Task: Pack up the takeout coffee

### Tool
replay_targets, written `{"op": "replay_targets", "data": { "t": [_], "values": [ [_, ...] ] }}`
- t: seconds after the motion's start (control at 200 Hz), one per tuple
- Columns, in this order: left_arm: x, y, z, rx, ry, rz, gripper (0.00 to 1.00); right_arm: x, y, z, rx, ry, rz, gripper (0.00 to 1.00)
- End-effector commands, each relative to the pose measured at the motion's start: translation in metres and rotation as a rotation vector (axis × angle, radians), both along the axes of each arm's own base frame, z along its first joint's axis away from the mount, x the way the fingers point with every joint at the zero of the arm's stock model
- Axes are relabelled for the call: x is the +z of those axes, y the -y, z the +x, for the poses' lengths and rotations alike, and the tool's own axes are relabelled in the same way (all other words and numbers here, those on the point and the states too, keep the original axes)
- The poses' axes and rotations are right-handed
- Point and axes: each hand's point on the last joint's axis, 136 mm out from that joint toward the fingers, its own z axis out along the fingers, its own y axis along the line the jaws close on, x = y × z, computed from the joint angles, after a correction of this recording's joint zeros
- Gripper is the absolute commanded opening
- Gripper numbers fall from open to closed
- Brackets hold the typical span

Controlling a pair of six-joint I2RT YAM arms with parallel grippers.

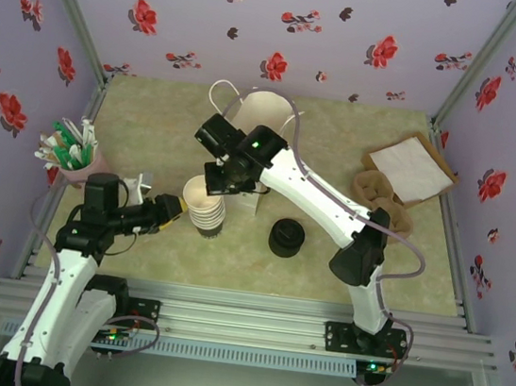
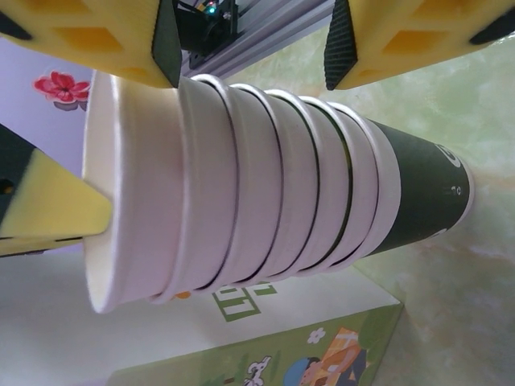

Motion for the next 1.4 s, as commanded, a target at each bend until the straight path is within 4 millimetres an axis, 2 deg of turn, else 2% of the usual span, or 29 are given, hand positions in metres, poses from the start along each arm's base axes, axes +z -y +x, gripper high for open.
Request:
{"op": "replay_targets", "data": {
  "t": [0.0,0.585,0.85,1.04,1.19,1.325,1.37,1.395],
  "values": [
    [0.005,0.004,0.001,-0.014,0.025,-0.037,0.51,0.019,0.002,-0.002,-0.022,0.0,0.066,0.0],
    [0.001,0.004,0.002,-0.017,0.027,-0.034,0.5,0.042,0.007,-0.002,-0.039,0.036,0.142,0.0],
    [0.007,0.003,0.003,-0.017,0.041,-0.031,0.52,0.085,0.021,-0.006,-0.032,0.108,0.194,0.0],
    [0.015,0.001,0.003,-0.01,0.063,-0.006,0.56,0.109,0.048,-0.015,-0.042,0.176,0.194,0.0],
    [0.021,-0.008,0.001,0.015,0.092,0.069,0.64,0.119,0.072,-0.024,-0.06,0.214,0.211,0.0],
    [0.028,-0.016,0.0,0.044,0.11,0.135,0.87,0.111,0.089,-0.035,-0.065,0.212,0.215,0.0],
    [0.031,-0.018,0.0,0.051,0.12,0.152,0.98,0.099,0.095,-0.04,-0.063,0.197,0.198,0.0],
    [0.034,-0.02,0.0,0.056,0.127,0.161,0.99,0.093,0.097,-0.043,-0.064,0.191,0.193,0.0]
  ]
}}
